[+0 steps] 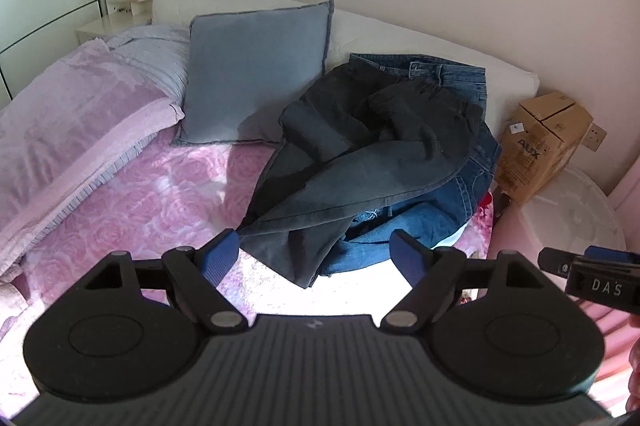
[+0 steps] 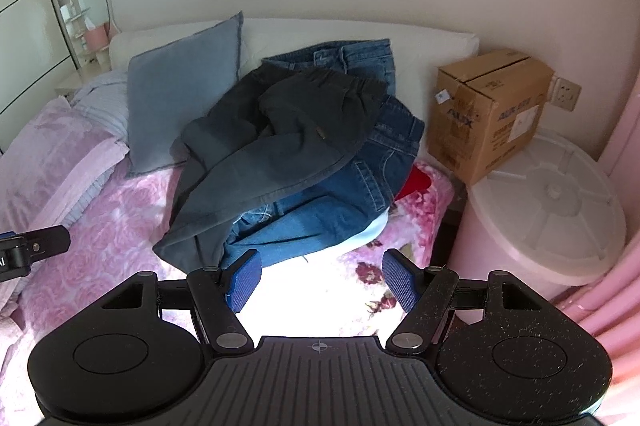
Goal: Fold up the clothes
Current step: 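Move both tools toward the dark grey trousers on the jeans pile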
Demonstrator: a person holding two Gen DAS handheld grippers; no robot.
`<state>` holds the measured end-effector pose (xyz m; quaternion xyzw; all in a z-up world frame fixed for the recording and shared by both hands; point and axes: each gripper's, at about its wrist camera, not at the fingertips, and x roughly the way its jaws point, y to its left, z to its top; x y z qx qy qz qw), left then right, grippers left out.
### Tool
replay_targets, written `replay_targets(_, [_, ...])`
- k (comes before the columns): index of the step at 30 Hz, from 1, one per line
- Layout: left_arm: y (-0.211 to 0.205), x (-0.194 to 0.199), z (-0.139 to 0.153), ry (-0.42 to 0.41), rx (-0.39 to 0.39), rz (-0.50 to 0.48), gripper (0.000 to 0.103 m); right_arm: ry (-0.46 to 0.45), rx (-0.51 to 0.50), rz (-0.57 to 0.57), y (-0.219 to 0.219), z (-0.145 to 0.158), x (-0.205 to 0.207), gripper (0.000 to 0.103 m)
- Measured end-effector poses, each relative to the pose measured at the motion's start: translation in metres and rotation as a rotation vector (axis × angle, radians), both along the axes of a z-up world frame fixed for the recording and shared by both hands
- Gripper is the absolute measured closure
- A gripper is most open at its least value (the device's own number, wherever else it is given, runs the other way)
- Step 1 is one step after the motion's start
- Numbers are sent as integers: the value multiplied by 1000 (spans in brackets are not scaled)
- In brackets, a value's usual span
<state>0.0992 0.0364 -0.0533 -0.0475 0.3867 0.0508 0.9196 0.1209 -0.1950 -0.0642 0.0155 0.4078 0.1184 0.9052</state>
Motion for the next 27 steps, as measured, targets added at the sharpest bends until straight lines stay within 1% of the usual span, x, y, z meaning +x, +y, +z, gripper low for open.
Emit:
replay_targets(6, [-6, 40, -18, 45, -13, 7, 23, 65, 1, 59, 1, -17, 39, 33])
replay_targets(9, [-8, 59, -27, 69, -18, 11, 23, 108, 25, 75, -3, -26, 58, 33])
replay_targets(13, [-9, 86, -38, 100, -25, 20, 24, 152, 57, 78, -8, -35, 88, 33])
replay_targets(17, [-9, 115, -48, 128, -33, 24, 24, 174, 62, 77, -10, -43, 118, 33])
replay_targets(27, [-10, 186, -73, 173, -44, 39, 24, 231, 140, 47, -17, -69, 201, 33])
